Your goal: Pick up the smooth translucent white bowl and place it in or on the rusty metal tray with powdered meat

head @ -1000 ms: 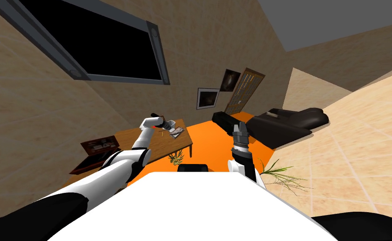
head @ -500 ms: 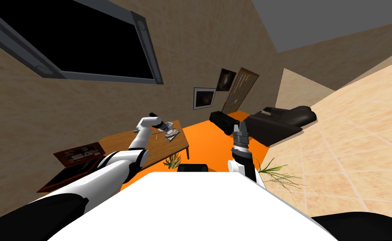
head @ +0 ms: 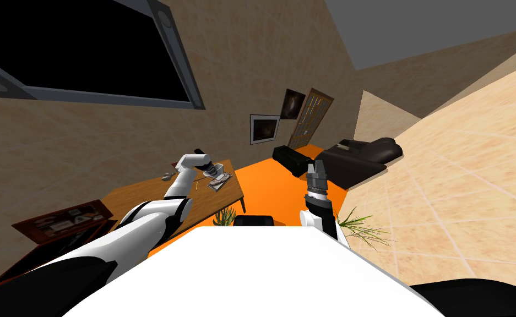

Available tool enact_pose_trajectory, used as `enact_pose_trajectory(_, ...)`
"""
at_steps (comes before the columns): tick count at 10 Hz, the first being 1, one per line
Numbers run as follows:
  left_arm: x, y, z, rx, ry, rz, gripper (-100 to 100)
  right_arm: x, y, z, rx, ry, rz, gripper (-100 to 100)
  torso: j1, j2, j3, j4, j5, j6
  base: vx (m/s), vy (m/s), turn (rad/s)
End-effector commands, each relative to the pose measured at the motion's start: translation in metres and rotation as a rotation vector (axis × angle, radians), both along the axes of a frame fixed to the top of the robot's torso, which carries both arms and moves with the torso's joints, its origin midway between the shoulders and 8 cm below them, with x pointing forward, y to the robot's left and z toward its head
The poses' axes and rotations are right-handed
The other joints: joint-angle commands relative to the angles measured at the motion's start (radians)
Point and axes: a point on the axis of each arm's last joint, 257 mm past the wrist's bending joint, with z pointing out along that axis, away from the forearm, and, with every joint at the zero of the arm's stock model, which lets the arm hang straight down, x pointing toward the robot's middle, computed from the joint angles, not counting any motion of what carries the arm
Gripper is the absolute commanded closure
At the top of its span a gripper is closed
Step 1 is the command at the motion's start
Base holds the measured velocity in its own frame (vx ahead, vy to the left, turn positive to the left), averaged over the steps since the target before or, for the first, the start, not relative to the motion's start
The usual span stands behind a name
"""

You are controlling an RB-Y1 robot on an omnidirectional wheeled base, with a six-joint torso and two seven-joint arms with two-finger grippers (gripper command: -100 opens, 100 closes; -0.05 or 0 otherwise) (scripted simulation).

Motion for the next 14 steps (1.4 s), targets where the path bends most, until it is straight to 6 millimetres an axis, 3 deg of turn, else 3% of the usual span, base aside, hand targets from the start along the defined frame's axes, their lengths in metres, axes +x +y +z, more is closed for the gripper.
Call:
enact_pose_trajectory(1, 0.000, 0.000, 0.000, 0.000, 0.000, 0.000, 100, 0.000, 0.000, 0.000, 0.000, 0.000, 0.000, 0, 0.000, 0.000, 0.000, 0.000, 0.000, 0.000, 0.040, -0.013, -0.012)
enact_pose_trajectory(2, -0.001, 0.001, 0.000, 0.001, 0.004, 0.000, -100, 0.000, 0.000, 0.000, 0.000, 0.000, 0.000, 0, 0.001, 0.003, 0.002, 0.001, 0.000, 0.000, 0.008, -0.003, 0.001)
enact_pose_trajectory(6, -0.001, 0.000, 0.000, 0.001, 0.004, 0.000, -100, 0.000, 0.000, 0.000, 0.000, 0.000, 0.000, 0, 0.003, 0.007, 0.004, 0.002, 0.000, 0.000, 0.000, 0.000, 0.000)
enact_pose_trajectory(7, -0.001, 0.000, 0.000, 0.001, 0.004, 0.000, 0, 0.000, 0.000, 0.000, 0.000, 0.000, 0.000, 0, 0.003, 0.007, 0.004, 0.002, 0.000, 0.000, 0.002, -0.005, -0.015)
enact_pose_trajectory(8, -0.006, 0.008, 0.007, -0.005, 0.017, 0.009, -100, 0.000, 0.000, 0.000, 0.000, 0.000, 0.000, 0, 0.002, 0.007, 0.004, 0.002, 0.000, 0.000, 0.031, -0.016, -0.083)
enact_pose_trajectory(12, -0.017, 0.022, 0.023, -0.016, 0.041, 0.025, -100, 0.000, 0.000, 0.000, 0.000, 0.000, 0.000, 0, 0.002, 0.005, 0.003, 0.001, 0.000, 0.000, 0.039, -0.012, -0.043)
enact_pose_trajectory(13, -0.014, 0.018, 0.020, -0.013, 0.035, 0.021, -100, 0.000, 0.000, 0.000, 0.000, 0.000, 0.000, 0, 0.002, 0.005, 0.003, 0.001, 0.000, 0.000, 0.015, -0.005, -0.019)
enact_pose_trajectory(14, -0.015, 0.018, 0.020, -0.014, 0.038, 0.022, 0, 0.000, 0.000, 0.000, 0.000, 0.000, 0.000, 0, 0.002, 0.006, 0.003, 0.001, 0.000, 0.000, 0.000, 0.000, 0.000)
